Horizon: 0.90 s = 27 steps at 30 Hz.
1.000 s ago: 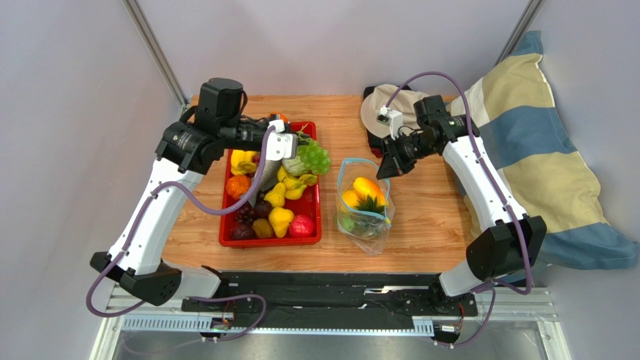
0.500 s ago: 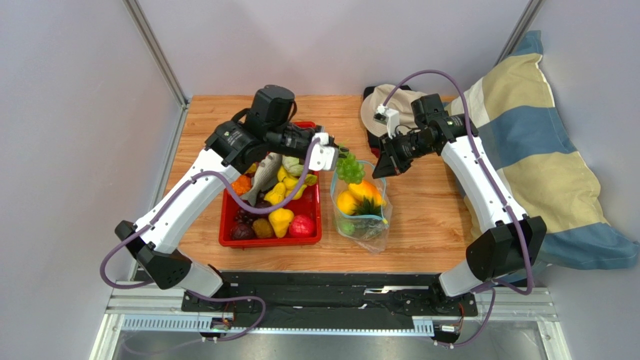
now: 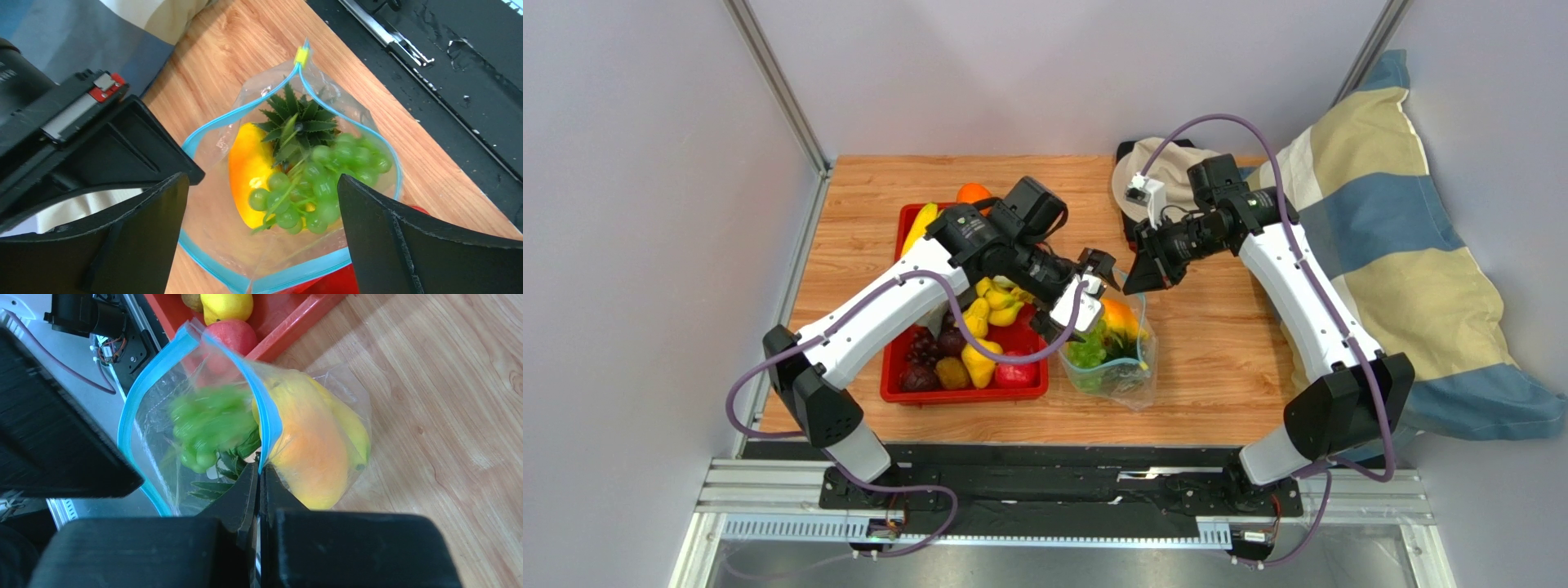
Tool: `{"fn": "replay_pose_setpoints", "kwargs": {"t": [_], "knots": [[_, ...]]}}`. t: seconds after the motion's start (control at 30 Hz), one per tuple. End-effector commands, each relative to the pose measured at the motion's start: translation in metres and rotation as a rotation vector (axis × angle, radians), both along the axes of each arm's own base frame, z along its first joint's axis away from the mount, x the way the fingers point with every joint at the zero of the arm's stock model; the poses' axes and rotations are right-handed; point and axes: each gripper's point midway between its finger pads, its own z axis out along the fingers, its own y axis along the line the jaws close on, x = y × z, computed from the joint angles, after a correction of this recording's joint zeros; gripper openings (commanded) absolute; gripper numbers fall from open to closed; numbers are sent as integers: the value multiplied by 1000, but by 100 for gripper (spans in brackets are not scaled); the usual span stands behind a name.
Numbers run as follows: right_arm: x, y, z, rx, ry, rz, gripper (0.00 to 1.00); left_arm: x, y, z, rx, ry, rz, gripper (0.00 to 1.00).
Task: Place the food in the zip-top bag and seal the zipper
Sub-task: Place the fake fruit in the zipper food storage bag, then zip the zipper food storage bag at the center of the board.
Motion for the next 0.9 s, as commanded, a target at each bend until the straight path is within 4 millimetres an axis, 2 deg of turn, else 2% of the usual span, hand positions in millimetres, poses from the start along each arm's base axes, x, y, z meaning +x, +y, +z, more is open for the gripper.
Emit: {"fn": "replay_pose_setpoints", "kwargs": {"t": [0.0,0.03,0.07,0.13,0.17,0.27,0.47,0.57,0.63,0.73,0.77,0.83,0.87], "knots": [[5,8,28,61,-151,70,0,-10,13,25,-54,53,9,99],[6,8,28,60,-157,73,0,-14,20,29,-69,45,5,99],[8,8,27,56,-173,85,0,-17,29,16,-37,32,-12,99],[10,7,25,45,-182,93,0,-24,41,9,-11,0,-32,99],[10,6,23,41,-182,95,0,-30,50,-1,26,-11,-60,98],[10,6,22,37,-195,114,0,-41,63,-15,90,16,-101,96],[8,9,23,56,-190,140,0,-35,42,-23,66,43,-95,91],[9,7,21,45,-203,150,0,-44,37,-48,154,17,-143,85],[10,8,20,48,-203,155,0,-50,38,-67,226,-10,-184,84],[11,11,20,60,-198,160,0,-54,27,-78,253,2,-184,70],[11,11,20,63,-196,164,0,-54,22,-74,249,13,-166,48],[11,14,23,82,-195,178,0,-48,11,-66,233,54,-98,27],[12,15,26,90,-206,185,0,-46,6,-56,210,58,-78,6]]}}
